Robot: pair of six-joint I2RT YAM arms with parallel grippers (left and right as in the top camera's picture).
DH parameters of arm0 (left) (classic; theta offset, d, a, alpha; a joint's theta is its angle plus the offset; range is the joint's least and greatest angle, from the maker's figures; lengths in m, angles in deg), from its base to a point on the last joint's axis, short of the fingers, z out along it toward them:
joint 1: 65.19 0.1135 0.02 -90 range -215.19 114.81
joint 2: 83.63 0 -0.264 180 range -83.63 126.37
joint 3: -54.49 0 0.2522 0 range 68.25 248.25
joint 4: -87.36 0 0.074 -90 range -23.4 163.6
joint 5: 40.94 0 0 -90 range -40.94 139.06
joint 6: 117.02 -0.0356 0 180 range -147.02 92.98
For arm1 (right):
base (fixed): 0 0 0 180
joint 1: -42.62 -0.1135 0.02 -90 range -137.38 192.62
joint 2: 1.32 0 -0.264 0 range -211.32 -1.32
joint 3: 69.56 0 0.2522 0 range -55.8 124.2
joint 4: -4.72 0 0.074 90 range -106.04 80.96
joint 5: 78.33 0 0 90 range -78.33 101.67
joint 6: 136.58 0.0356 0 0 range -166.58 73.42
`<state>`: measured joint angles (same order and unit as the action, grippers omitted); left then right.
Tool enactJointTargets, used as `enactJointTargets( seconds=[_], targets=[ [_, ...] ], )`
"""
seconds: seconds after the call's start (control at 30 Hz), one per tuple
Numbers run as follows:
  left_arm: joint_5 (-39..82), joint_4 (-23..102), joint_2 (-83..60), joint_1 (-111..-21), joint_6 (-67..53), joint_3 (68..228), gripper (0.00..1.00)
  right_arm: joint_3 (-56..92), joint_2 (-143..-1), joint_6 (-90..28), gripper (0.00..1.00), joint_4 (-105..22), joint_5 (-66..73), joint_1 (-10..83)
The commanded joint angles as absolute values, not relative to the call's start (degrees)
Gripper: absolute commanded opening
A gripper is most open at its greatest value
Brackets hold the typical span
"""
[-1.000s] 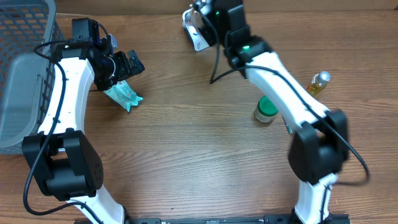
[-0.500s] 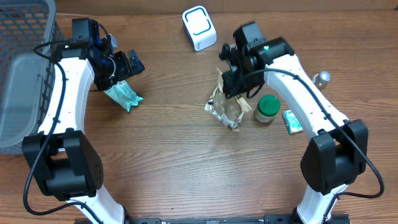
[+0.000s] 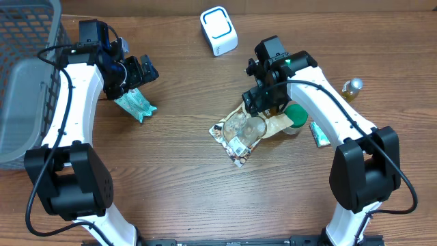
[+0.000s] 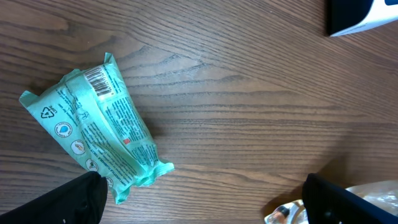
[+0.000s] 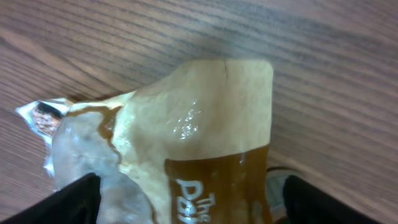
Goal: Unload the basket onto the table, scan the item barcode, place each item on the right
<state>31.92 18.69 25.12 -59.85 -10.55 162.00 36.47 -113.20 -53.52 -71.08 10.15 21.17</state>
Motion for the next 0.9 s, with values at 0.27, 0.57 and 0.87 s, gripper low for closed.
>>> enactJointTargets(
  seconds=[0.27,0.57,0.87],
  targets=[
    [31.7,18.6,23.9,-60.0,-11.4,162.8,1.00,46.3,-112.2,-42.3,1.00,-73.0,14.2,20.8],
    [31.7,18.6,23.9,-60.0,-11.4,162.8,1.00,46.7,-112.1,-38.7,1.00,-71.9,-3.5,20.6],
    [31.7,18.6,23.9,-60.0,-11.4,162.9,1.00,46.5,-112.5,-37.5,0.63,-70.2,-16.2,18.4]
  ],
)
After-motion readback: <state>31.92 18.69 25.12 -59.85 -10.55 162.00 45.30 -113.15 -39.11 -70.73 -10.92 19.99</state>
